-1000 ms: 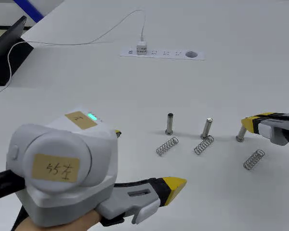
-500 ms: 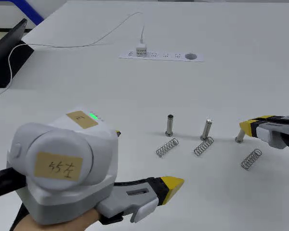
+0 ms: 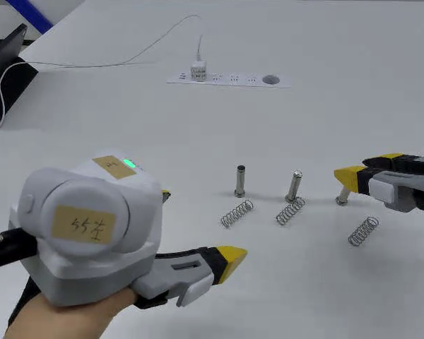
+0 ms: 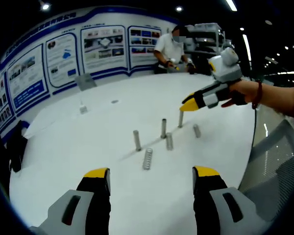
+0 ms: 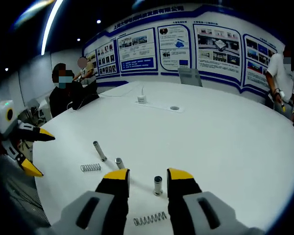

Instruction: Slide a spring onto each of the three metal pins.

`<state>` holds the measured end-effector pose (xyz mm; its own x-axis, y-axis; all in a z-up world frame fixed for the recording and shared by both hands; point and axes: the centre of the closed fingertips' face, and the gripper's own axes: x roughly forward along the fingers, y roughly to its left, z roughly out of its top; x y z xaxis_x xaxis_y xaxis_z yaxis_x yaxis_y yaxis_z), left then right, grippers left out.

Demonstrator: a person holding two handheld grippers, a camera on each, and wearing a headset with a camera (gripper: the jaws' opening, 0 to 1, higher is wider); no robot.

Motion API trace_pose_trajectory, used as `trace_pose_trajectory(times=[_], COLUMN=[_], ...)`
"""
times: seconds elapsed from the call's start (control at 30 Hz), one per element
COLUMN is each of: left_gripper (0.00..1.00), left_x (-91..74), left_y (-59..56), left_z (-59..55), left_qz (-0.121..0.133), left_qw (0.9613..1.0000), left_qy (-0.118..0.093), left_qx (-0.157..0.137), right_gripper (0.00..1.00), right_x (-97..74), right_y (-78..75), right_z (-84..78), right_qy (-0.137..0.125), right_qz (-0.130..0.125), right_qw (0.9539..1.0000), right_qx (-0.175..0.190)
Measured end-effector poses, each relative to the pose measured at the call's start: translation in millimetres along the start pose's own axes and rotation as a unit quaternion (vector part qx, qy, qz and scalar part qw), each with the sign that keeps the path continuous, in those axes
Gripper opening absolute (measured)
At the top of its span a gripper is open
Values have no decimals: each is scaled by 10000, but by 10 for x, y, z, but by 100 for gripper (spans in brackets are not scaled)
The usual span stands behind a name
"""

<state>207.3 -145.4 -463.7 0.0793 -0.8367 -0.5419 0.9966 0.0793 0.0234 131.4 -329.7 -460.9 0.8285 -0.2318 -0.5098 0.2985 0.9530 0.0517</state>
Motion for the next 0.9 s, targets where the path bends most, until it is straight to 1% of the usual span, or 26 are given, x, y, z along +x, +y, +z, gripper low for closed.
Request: trace_pose_trajectory(times=[0.13,0.23,0.33,0.4,0.43,0.47,0.5,0.53,0.63,0.67,0.7,0.73,0.77,0.9], left_gripper=[66,64,62,59,58,57,56,55,53,52,51,50,49,45], left_x=[72,130,186,229,247,270,288,317,389,406,433,454,484,556], left_y=[25,27,21,21,26,32,27,23,29,25,16,10,0,13], left_z=[-22,-36,-41,-47,-46,-46,-45,-48,-59,-58,-49,-49,-51,-71], left_qz=[-69,-172,-258,-286,-286,-279,-298,-322,-385,-413,-456,-492,-553,-631], left_qw=[9999,9996,9987,9981,9976,9968,9963,9959,9956,9956,9957,9960,9964,9965], left_qy=[83,141,185,212,215,225,221,219,239,227,170,165,159,181], left_qx=[126,196,396,497,597,720,780,816,825,808,786,734,618,509], right_gripper=[38,41,44,46,46,48,49,50,52,52,52,53,53,54], right_x=[-57,-94,-126,-151,-160,-173,-179,-189,-220,-229,-241,-248,-257,-288], right_y=[80,153,222,271,289,324,348,391,465,485,512,530,553,618], right_z=[30,35,44,59,62,64,58,44,10,-4,-22,-34,-57,-123], right_qy=[-132,-187,-252,-321,-334,-351,-346,-318,-315,-309,-304,-305,-294,-270], right_qz=[161,300,430,526,561,636,690,796,942,977,1021,1055,1092,1178], right_qw=[9998,9994,9987,9981,9978,9973,9970,9963,9950,9947,9943,9939,9936,9925], right_qx=[-26,-54,-91,-86,-90,-113,-107,-93,-89,-89,-86,-80,-71,-153])
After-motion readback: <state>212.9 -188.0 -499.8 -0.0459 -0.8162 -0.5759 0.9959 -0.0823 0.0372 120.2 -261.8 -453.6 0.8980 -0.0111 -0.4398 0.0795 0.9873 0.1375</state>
